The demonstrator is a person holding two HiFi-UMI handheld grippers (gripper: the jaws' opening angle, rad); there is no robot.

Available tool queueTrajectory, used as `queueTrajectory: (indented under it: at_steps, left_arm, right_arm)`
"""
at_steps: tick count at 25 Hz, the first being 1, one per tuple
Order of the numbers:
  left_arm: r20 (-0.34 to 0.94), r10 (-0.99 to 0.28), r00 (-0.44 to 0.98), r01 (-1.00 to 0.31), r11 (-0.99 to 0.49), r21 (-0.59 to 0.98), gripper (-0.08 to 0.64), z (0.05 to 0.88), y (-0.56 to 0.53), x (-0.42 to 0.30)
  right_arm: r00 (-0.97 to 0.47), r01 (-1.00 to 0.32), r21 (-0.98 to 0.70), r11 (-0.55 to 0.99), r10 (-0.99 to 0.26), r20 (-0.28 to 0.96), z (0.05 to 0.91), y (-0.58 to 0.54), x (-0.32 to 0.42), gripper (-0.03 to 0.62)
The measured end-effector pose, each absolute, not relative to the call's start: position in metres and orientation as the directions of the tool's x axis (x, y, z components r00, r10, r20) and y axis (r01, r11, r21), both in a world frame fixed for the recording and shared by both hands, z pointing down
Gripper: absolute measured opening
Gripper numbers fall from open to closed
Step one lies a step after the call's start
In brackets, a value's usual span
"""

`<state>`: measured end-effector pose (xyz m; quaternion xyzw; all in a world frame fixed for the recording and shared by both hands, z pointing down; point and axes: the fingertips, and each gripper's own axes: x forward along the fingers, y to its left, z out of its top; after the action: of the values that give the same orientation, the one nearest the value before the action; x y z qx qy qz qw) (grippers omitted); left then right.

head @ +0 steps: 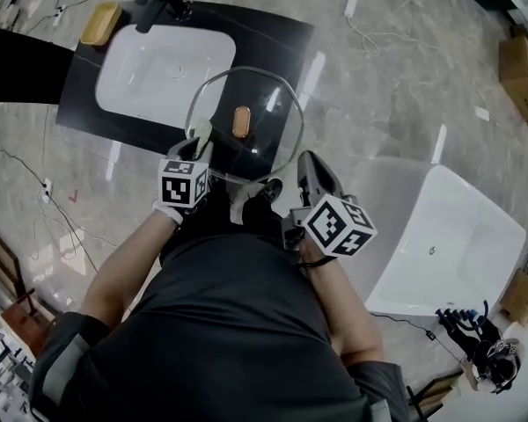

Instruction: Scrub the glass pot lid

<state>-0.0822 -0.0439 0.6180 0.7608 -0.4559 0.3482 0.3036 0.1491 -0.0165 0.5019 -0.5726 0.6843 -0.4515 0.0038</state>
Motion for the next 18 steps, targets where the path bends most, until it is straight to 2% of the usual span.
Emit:
queueTrajectory:
  at_steps: [18]
  left_arm:
    - [0.816,-0.432,0.385,-0.877,-0.448,0.176,0.075,0.627,-0.004,-0.022]
  right_arm:
    - [-0.339,-0.762,-0.642,-0.085,-0.792,0.507,0.507,0.011,0.184,0.008]
